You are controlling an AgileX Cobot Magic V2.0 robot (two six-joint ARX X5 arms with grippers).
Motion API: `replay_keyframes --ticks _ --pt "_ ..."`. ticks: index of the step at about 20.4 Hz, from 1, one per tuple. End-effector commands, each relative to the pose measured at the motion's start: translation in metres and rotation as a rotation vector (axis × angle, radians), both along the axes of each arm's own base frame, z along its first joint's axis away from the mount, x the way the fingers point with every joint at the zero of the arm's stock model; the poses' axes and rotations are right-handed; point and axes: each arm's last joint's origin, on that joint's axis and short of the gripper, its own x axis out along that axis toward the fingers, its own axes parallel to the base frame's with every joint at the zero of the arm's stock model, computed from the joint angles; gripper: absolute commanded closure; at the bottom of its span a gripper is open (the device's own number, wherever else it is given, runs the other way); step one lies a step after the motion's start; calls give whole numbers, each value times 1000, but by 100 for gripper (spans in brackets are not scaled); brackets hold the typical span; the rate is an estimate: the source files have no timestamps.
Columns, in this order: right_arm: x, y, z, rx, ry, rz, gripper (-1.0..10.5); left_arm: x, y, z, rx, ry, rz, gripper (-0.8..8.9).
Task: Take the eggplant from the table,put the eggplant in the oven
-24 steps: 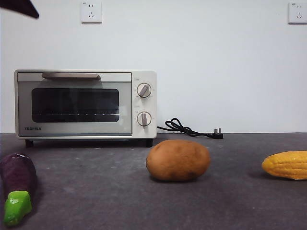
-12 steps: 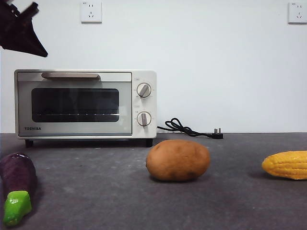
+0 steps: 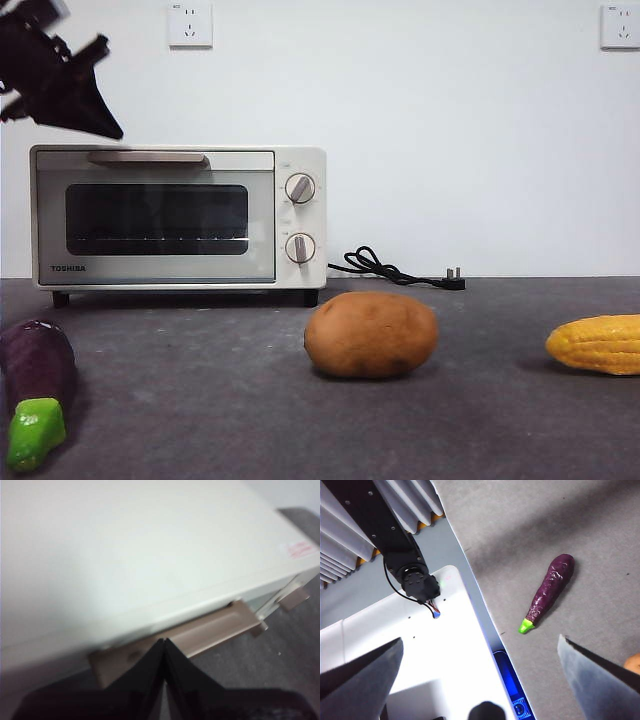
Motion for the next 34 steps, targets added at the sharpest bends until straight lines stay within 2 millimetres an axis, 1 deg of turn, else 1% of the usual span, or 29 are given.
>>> replay_keyframes --ticks 1,7,17,24,29,34 --pt "1 4 -2 -4 2 2 344 5 -5 -11 39 22 -17 819" --pt "1 4 -3 -5 19 -13 344 5 -9 -15 61 39 -18 819" --pt "1 3 -3 -9 22 -13 348 -2 -12 -23 87 152 -28 819" --pt "1 3 -3 -8 20 -13 348 -12 -17 -32 85 290 -53 819" --pt "2 3 -3 -22 -4 -31 348 -22 -25 -37 70 406 -88 819" --pt "3 3 -3 -28 -16 -43 348 -30 -30 -40 59 484 -120 819"
